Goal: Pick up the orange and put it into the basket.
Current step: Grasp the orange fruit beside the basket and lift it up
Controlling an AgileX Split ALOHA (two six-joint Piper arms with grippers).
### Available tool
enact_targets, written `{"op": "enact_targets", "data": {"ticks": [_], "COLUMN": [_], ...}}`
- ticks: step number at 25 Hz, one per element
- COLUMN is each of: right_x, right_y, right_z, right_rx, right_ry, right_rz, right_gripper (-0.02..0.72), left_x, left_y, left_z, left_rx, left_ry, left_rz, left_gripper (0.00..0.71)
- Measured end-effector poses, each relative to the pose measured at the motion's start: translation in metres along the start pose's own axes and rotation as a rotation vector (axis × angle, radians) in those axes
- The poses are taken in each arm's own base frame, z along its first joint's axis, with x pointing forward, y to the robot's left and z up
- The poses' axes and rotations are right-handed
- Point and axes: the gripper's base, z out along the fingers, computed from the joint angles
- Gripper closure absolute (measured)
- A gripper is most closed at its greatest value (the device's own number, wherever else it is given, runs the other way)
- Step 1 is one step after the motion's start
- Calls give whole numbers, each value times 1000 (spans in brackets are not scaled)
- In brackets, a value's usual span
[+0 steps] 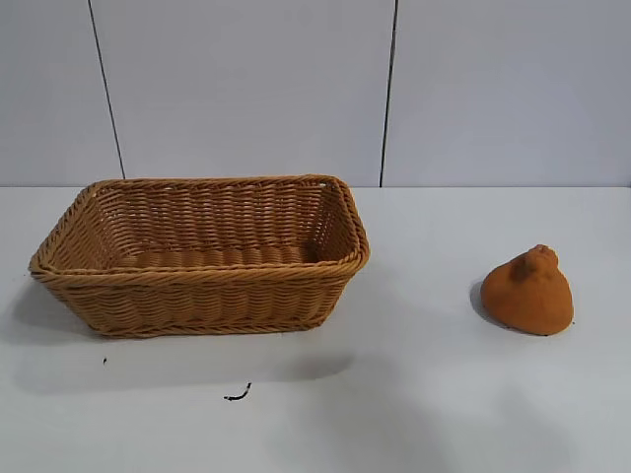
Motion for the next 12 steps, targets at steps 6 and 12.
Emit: {"op": "enact_targets", "data": {"ticks": [6, 12], "right_x": [-67, -101], "right_y": [0, -1], "right_z": [64, 140], "right_rx": [-11, -16], "right_ry": [134, 279], "right_rz": [24, 26], "right_gripper": [10, 10], "left_x": [0, 0], "left_y": [0, 0], "left_z": [0, 0], "left_rx": [0, 0], "left_ry": [0, 0], "left_rz": [0, 0], "left_gripper": [44, 44]}}
